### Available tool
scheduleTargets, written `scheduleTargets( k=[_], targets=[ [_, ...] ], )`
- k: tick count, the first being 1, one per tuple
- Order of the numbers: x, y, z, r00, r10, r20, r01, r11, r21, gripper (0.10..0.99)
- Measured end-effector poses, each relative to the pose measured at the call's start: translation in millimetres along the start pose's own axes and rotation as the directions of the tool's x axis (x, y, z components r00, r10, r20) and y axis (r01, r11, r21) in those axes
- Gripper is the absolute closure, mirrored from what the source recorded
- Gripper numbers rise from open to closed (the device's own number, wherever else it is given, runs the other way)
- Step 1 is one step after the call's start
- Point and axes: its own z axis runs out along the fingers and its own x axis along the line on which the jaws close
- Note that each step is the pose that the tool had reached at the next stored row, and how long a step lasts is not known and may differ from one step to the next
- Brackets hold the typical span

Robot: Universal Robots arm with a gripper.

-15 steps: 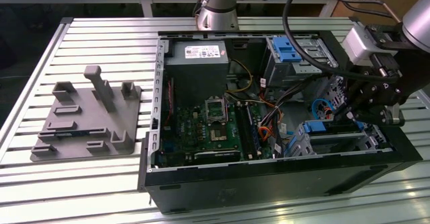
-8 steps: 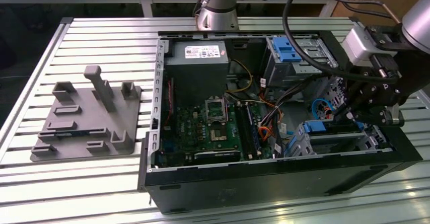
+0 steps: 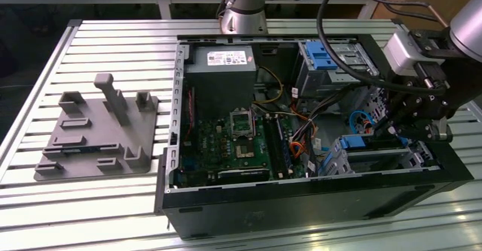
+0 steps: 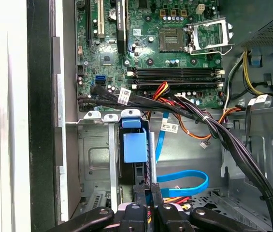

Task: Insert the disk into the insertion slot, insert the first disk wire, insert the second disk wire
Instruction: 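Insert the second disk wire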

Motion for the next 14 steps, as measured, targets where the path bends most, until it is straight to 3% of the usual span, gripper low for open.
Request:
scheduleTargets(
  k=[14],
  targets=[
    [0.2, -0.4, 2.9, 1.0, -0.003, -0.0002, 0.003, 1.0, 0.0, 0.925]
  ],
)
